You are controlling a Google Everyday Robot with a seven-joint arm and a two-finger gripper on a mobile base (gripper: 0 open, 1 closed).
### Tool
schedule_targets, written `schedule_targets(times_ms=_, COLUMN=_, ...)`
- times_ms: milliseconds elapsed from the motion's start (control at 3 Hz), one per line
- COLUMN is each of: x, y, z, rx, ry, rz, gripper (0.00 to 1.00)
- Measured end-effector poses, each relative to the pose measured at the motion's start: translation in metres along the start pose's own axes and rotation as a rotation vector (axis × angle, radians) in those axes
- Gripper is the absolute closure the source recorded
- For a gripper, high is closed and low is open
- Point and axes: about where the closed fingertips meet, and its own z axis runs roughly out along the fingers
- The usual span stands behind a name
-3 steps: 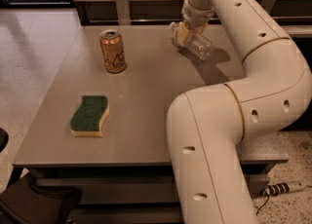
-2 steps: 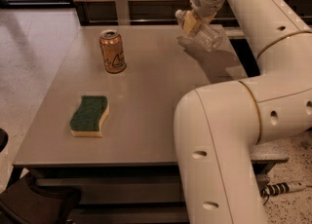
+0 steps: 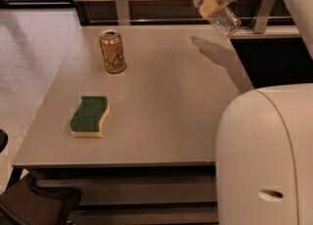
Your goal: Place water bottle upright
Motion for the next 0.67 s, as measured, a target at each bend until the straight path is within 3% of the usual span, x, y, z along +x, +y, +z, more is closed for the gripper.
schedule_targets(times_ms=667, x=-0.009, y=0.002, z=-0.038, rx=0.007, ry=-0.266, rz=-0.085, gripper=1.00)
